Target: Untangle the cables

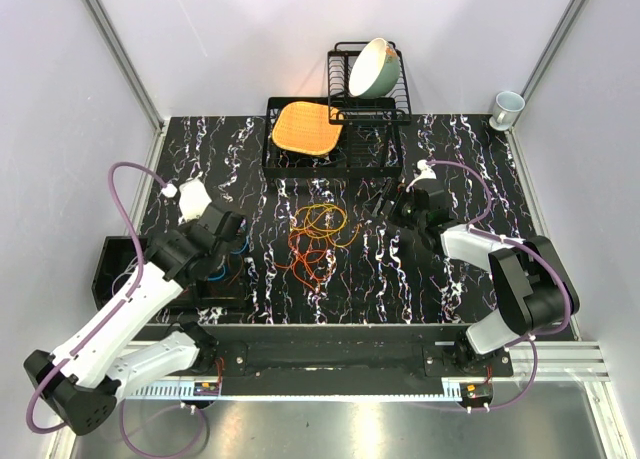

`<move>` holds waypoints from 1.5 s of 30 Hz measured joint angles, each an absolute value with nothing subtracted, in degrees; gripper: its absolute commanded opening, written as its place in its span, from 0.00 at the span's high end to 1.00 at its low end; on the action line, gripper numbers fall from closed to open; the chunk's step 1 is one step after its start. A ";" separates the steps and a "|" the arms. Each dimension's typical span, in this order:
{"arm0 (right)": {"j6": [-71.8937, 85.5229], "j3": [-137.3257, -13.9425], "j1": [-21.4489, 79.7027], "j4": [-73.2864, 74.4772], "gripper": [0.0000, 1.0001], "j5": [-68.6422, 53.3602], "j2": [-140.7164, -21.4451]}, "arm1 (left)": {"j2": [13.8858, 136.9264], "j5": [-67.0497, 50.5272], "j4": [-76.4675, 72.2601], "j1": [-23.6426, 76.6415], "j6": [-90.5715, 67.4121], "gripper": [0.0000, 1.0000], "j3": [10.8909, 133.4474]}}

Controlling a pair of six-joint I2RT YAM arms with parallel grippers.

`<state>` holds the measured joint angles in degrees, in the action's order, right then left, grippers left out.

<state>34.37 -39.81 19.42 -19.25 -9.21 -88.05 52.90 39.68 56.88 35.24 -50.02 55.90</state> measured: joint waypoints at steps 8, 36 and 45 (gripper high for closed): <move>34.35 -39.81 19.42 -19.22 0.00 -9.21 -88.07 | 52.88 40.80 59.00 35.11 -53.58 0.02 54.72; 34.35 -40.36 19.42 -16.93 0.00 -8.78 -88.09 | 86.39 25.26 35.68 42.61 -44.23 0.09 62.11; 34.35 -41.08 19.42 -16.64 0.00 -8.64 -88.71 | 92.03 22.55 32.36 44.23 -49.15 0.17 58.63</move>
<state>34.35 -41.08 19.42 -16.64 -8.64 -88.71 92.03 22.55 32.36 44.23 -49.15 58.63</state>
